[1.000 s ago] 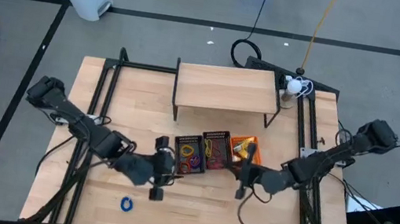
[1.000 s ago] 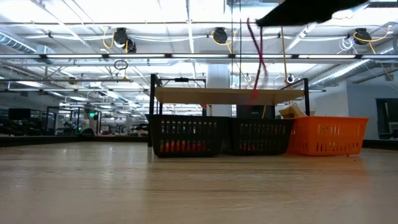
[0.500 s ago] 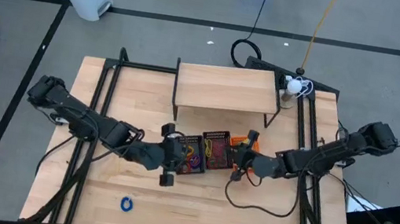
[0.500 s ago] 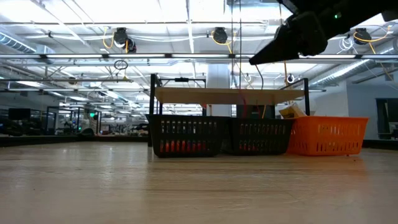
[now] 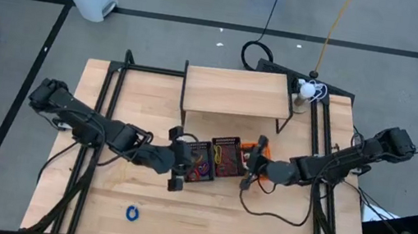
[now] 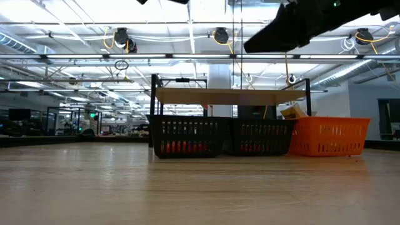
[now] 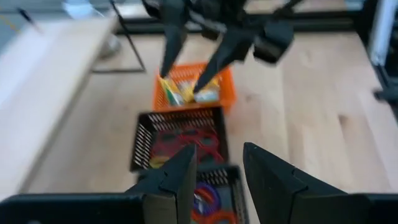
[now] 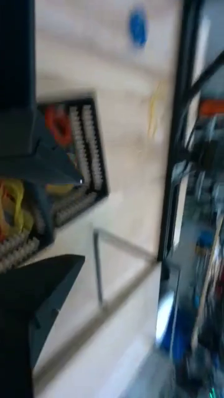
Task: Pick & Place Office Desk Supplies
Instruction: Put the yellow rubber band into the right black bin
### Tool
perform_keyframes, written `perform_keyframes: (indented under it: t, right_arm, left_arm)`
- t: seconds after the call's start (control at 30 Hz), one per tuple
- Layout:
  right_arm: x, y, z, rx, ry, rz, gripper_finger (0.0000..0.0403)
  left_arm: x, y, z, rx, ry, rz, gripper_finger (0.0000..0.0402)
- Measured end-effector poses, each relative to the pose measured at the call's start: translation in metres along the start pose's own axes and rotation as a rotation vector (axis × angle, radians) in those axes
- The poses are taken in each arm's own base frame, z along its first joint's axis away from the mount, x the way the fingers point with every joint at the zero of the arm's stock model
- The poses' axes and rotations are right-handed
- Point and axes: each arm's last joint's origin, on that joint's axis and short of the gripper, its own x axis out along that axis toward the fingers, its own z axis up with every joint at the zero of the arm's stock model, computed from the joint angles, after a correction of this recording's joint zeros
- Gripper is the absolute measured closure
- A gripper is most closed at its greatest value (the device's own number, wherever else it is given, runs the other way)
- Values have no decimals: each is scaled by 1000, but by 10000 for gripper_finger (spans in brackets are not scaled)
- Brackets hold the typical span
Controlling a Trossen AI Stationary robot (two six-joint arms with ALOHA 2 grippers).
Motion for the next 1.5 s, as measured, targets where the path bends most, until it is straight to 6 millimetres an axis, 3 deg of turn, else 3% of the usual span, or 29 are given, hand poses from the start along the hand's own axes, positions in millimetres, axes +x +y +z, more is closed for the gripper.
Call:
perform_keyframes:
  t: [0.23, 0.37, 0.57, 0.87, 1.07, 1.3, 1.5]
  right_arm:
    - [-2, 18, 6, 189, -34, 501, 193]
    - [-12, 33, 5, 200, -26, 620, 194]
    - [-29, 57, 2, 169, -33, 714, 196]
    - [-35, 74, -1, 164, -73, 771, 199]
    - [-35, 75, -2, 163, -67, 775, 198]
    - [-39, 78, -2, 162, -74, 795, 195]
    - [-39, 78, 1, 174, -94, 794, 198]
  left_arm:
    - [-4, -5, -23, -57, 270, -158, 268]
    - [-12, -6, -41, -191, 490, -161, 268]
    - [-32, -13, -64, -374, 747, -34, 268]
    - [-47, -33, -87, -540, 868, 57, 268]
    - [-45, -35, -131, -608, 1044, 170, 267]
    - [-43, -22, -189, -712, 1276, 386, 267]
    - [-40, -15, -217, -752, 1362, 428, 268]
